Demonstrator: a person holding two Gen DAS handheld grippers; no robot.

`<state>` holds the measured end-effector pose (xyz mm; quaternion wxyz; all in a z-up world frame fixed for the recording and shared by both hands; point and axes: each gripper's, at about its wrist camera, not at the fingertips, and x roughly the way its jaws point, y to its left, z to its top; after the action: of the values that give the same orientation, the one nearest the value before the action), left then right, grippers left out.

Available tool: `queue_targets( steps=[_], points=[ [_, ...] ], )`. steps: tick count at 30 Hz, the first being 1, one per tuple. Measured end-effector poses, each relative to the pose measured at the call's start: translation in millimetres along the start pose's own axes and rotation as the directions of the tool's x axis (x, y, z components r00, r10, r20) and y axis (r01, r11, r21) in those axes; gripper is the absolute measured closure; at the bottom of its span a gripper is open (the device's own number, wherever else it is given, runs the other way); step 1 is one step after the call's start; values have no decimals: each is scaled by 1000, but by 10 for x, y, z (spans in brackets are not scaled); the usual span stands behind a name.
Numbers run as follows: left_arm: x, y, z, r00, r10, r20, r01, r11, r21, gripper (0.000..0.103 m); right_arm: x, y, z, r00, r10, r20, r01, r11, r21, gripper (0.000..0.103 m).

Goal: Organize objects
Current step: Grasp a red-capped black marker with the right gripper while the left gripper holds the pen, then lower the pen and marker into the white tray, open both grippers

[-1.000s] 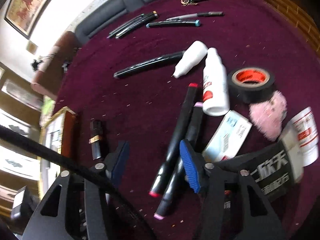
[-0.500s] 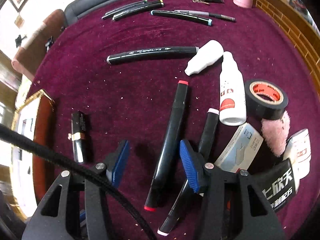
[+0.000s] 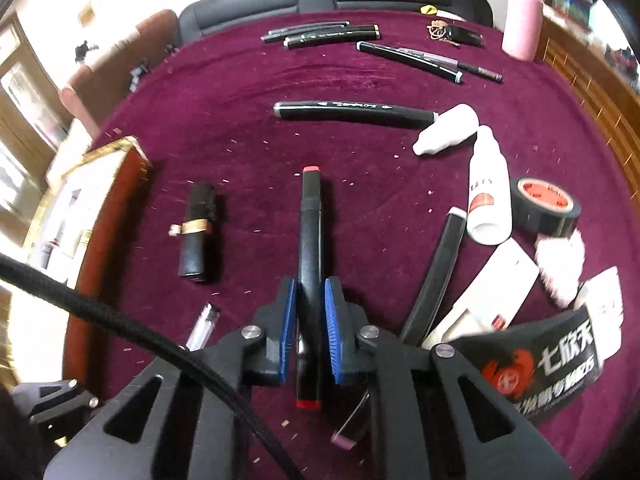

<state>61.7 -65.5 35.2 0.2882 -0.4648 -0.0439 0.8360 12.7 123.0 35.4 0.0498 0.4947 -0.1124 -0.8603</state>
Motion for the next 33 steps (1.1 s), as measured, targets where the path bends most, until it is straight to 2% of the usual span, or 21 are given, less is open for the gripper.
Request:
queue_targets(
  steps=[3,7,8,10,13,15,16,19,21,23,24,27,30,33],
  points=[
    [-166,25,2,999,-5,31,6,1000,-22,97,-52,-39,7,996,91,13,-91,995,50,92],
    [-401,177,2,998,8,69,-3,998,-61,97,-110,-107,-51,970,244,12,-243,961,132,92],
    [-473,247,-4,997,17,78,-11,997,-78,97,-116,-107,-70,971,240,14,-240,961,137,92],
    [-567,368,-24,996,29,89,-19,994,-105,97,-132,-122,-45,988,149,50,-154,980,128,91],
    [-667,531,-50,994,45,99,-31,990,-139,97,-121,-141,7,995,65,71,-74,989,131,89],
    [-718,577,-75,993,47,104,-31,989,-147,97,-85,-99,46,998,33,62,-39,994,99,69],
    [-726,586,-80,993,45,107,-29,988,-150,97,-40,-48,70,999,13,49,-16,997,76,66],
    [-749,607,-111,993,34,112,-16,988,-155,97,120,114,121,998,-62,23,62,998,-4,65],
    [-763,620,-127,993,23,114,-4,987,-158,97,285,186,118,994,-101,-30,99,993,-68,64],
    [-765,619,-138,993,10,113,8,988,-155,97,342,281,115,985,-170,-4,167,972,-167,65],
    [-771,617,-144,993,4,115,14,988,-151,97,349,282,100,983,-182,-3,178,968,-175,66],
    [-794,622,-142,992,-14,128,34,988,-151,97,295,199,120,989,-145,-27,140,982,-130,91],
    [-791,680,-124,990,-21,137,43,986,-159,97,242,102,117,994,-101,-32,98,991,-91,91],
    [-778,765,-125,990,-23,138,48,983,-180,97,184,-28,91,1000,-12,-22,12,1000,-5,91]
  ],
)
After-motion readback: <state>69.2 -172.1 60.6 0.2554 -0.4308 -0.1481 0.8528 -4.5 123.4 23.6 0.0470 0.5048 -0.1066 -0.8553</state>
